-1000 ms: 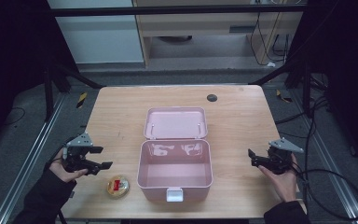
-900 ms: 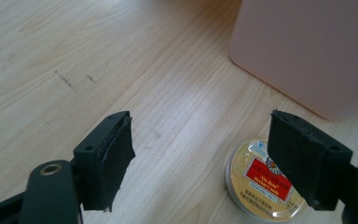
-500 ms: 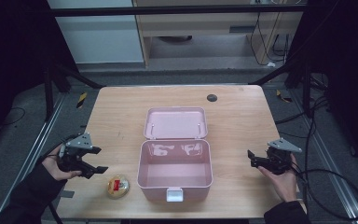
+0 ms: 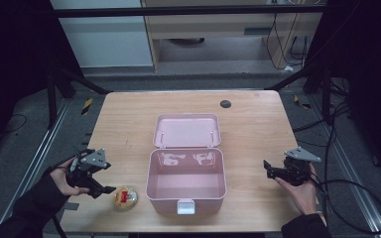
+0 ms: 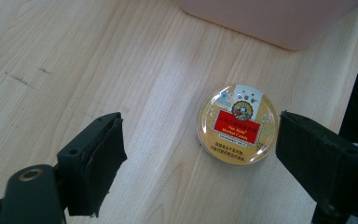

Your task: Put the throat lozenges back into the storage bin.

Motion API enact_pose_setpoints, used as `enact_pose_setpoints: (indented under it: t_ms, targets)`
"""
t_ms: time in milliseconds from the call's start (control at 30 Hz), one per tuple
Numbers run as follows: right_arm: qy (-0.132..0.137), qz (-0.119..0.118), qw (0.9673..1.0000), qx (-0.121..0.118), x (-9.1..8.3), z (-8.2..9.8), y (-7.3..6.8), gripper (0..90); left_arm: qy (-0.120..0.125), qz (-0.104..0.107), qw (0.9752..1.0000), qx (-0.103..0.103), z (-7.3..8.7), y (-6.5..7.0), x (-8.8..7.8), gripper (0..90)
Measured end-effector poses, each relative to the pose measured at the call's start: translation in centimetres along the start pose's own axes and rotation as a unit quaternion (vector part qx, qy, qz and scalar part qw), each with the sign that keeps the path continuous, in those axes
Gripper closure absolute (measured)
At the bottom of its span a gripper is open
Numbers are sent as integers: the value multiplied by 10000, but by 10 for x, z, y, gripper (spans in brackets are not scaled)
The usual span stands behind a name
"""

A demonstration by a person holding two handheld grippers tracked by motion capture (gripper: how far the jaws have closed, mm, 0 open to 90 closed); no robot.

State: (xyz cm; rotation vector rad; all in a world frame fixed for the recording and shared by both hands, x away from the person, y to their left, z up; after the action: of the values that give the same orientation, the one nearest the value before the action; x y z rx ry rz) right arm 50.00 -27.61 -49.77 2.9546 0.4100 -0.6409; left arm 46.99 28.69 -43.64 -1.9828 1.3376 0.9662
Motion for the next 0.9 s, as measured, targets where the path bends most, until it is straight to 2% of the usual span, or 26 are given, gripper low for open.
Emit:
enact_pose_setpoints:
  t_ms: [367,467,567,900]
  targets:
    - [-48,-17,10000,-51,1,1,-2,55,-298,188,9988,345,3,17,20,104]
    - [-64,-21,10000,-68,2,2,-2,53,-318,232,9985,369,5,20,26,96]
    - [-83,-30,9999,-76,2,2,-2,49,-463,259,9975,466,7,23,33,86]
    - [-126,-26,9999,-101,3,3,-3,46,-605,293,9964,509,12,28,47,67]
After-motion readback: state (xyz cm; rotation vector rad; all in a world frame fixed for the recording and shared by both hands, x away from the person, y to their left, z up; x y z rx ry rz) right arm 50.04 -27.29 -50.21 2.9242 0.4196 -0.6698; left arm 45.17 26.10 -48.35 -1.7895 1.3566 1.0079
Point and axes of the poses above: each handheld gripper's, and its own axes: x roughly forward along the jaws, z roughly out of its underside, y roughly to its right, the point moved 5 cm from there along x, roughly forward along the jaws, and after that the axes turned 9 degrees about y, right-handed, at the moved point
